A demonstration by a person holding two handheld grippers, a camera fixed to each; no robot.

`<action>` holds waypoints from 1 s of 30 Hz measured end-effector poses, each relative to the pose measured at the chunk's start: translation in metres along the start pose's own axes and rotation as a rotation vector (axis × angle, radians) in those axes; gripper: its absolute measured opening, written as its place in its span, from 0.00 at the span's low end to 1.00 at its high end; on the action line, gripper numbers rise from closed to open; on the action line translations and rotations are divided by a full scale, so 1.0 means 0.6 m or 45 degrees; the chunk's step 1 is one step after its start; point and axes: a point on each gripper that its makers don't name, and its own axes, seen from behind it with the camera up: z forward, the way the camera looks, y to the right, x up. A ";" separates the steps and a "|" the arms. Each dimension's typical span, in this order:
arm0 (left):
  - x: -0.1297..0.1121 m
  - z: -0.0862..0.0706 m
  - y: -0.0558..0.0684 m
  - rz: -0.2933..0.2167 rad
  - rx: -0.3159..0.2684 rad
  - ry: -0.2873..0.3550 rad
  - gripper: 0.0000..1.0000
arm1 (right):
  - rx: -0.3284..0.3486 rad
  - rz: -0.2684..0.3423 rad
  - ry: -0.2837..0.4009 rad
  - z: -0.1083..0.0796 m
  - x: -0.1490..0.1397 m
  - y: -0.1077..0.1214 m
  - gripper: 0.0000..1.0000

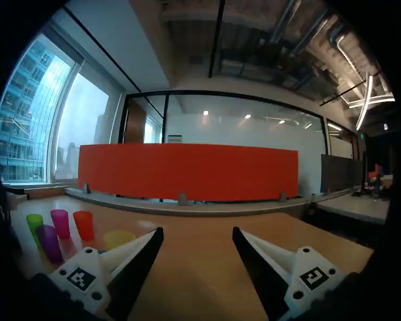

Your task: Pour water

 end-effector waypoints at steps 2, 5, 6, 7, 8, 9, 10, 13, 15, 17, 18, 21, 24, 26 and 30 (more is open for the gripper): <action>0.000 0.000 0.000 0.000 0.000 0.000 1.00 | -0.004 0.004 -0.006 0.001 -0.005 0.006 1.00; 0.000 -0.001 0.000 0.000 0.000 0.000 1.00 | -0.007 0.010 -0.015 0.002 -0.014 0.014 1.00; 0.000 -0.001 0.000 0.000 0.000 0.000 1.00 | -0.009 0.013 -0.018 0.003 -0.016 0.017 1.00; 0.000 -0.001 0.000 0.000 0.000 0.000 1.00 | -0.012 0.018 -0.020 0.003 -0.018 0.019 1.00; 0.000 -0.001 -0.001 0.000 0.000 0.000 1.00 | -0.014 0.023 -0.023 0.004 -0.020 0.021 1.00; 0.000 -0.001 -0.001 0.000 0.000 0.000 1.00 | -0.016 0.028 -0.025 0.004 -0.022 0.023 1.00; 0.000 -0.001 -0.001 0.000 0.000 0.000 1.00 | -0.016 0.031 -0.027 0.004 -0.023 0.024 1.00; 0.000 -0.001 -0.001 0.000 0.000 0.000 1.00 | -0.013 0.031 -0.032 0.003 -0.028 0.025 1.00; 0.000 -0.001 -0.001 0.000 0.000 0.000 1.00 | -0.009 0.025 -0.037 0.002 -0.031 0.024 1.00; 0.000 -0.001 -0.001 0.000 0.000 0.000 1.00 | -0.008 0.018 -0.041 0.002 -0.035 0.024 1.00; 0.000 -0.001 -0.001 0.000 0.000 0.000 1.00 | -0.008 0.017 -0.044 0.002 -0.037 0.024 1.00; 0.000 -0.001 -0.001 0.000 0.000 0.000 1.00 | -0.009 0.028 -0.055 0.003 -0.041 0.025 1.00; 0.000 -0.001 0.000 0.000 0.000 0.000 1.00 | -0.012 0.040 -0.062 0.005 -0.042 0.028 1.00; 0.000 -0.001 0.000 0.000 0.000 0.000 1.00 | -0.015 0.039 -0.063 0.005 -0.042 0.029 1.00; -0.001 0.000 -0.001 0.000 0.000 0.000 1.00 | -0.012 0.039 -0.064 0.005 -0.042 0.029 1.00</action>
